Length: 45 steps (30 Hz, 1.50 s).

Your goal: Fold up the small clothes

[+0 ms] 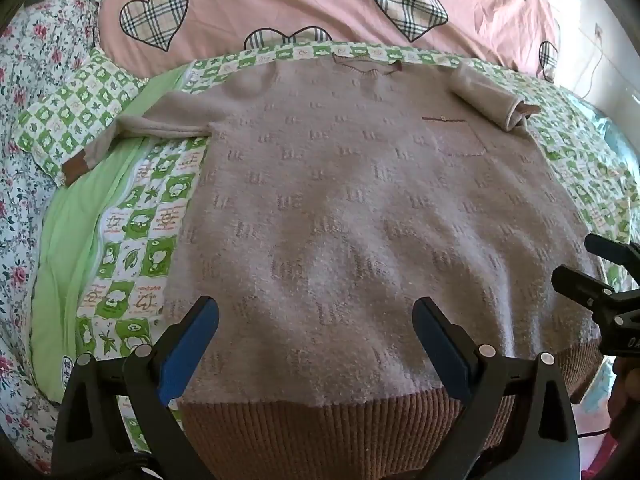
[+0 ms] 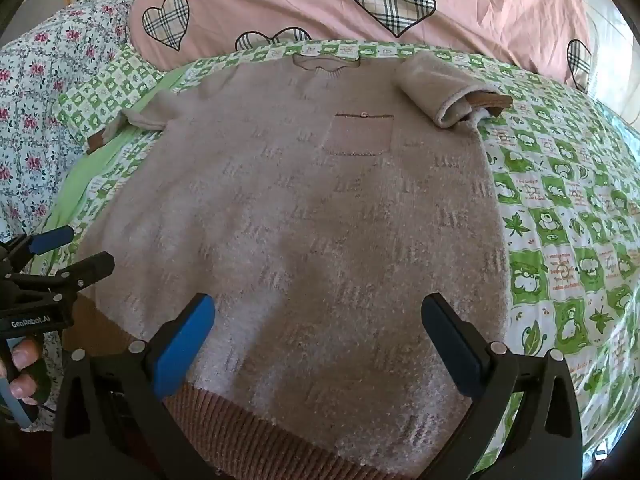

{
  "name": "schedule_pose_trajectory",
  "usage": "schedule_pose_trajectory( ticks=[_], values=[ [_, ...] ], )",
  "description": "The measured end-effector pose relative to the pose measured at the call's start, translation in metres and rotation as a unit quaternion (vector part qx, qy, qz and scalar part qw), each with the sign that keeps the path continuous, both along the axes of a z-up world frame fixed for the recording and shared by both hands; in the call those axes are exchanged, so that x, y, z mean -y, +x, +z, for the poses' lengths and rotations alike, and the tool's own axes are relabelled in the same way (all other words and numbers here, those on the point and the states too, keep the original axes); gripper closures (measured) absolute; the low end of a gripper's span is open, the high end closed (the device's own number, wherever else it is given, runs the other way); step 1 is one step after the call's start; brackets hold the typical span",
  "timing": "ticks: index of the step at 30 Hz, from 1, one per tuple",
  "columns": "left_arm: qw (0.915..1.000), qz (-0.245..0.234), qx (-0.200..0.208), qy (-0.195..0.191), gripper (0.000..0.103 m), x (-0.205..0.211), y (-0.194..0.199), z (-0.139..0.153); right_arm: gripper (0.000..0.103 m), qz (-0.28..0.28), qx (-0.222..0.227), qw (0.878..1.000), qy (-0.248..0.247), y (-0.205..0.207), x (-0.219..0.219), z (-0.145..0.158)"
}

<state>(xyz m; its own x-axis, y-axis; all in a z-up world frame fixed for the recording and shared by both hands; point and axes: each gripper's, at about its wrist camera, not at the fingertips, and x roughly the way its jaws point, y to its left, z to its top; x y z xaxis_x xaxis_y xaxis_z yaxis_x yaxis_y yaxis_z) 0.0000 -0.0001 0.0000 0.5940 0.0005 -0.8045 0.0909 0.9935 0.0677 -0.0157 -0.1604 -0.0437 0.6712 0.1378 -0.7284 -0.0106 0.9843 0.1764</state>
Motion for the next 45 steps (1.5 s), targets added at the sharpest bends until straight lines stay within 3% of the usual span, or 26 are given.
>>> schedule_pose_trajectory(
  ticks=[45],
  values=[
    [0.9999,-0.002,-0.006,-0.012,0.005,0.003,-0.0001,0.0005,0.0,0.004,0.004,1.0,0.006,-0.0047,-0.0046,0.0036]
  ],
)
